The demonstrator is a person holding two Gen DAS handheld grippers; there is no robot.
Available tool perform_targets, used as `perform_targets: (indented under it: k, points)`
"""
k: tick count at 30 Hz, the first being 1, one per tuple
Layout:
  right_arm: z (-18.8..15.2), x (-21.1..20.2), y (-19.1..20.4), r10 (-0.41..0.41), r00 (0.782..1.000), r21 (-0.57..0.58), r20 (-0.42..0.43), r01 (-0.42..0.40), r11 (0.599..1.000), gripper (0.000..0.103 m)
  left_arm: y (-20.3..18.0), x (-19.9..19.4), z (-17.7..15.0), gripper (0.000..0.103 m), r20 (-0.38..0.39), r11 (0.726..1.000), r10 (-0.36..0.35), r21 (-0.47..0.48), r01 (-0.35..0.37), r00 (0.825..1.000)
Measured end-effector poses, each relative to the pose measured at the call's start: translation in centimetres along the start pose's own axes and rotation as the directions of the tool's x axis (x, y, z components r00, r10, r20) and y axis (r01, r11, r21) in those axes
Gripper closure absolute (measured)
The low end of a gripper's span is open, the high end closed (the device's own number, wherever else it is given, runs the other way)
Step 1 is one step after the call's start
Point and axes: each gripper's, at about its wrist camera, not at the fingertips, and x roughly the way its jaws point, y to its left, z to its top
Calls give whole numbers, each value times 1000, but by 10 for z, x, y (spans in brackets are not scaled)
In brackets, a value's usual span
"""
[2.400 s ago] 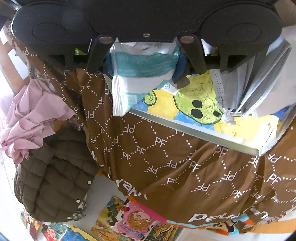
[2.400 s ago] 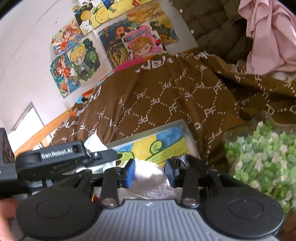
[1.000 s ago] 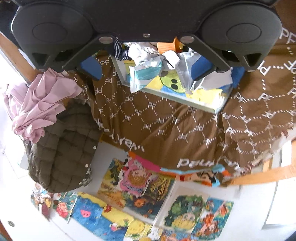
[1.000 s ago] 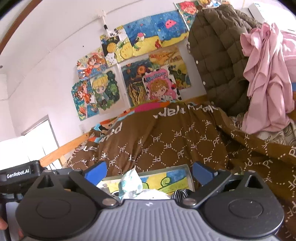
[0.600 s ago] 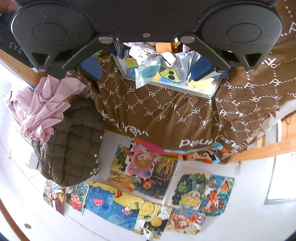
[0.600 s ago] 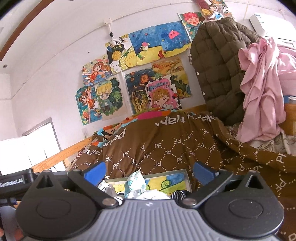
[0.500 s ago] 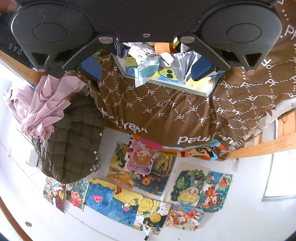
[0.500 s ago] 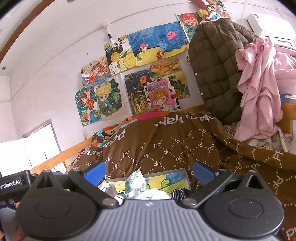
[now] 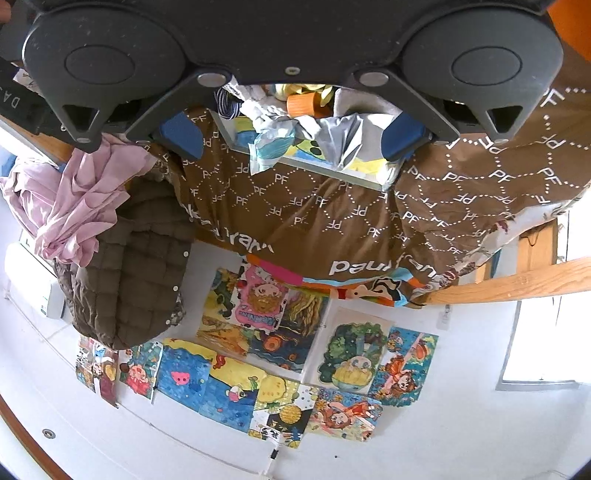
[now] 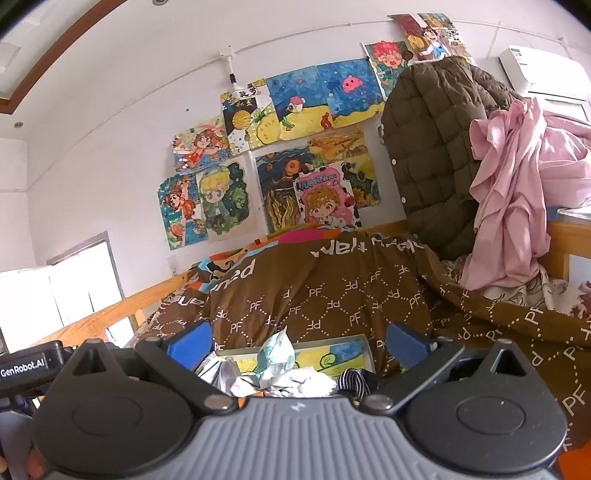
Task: Organize soft objects
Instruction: 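Raise both tools and pull them back from the box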
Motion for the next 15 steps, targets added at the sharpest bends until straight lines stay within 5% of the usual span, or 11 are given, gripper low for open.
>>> perform_targets:
  k: [15]
  points:
    - [-19,-24,9,-19,998,-8,-58,19,1000,0,1,-28,-18,1,31,999,16,49,-17,999]
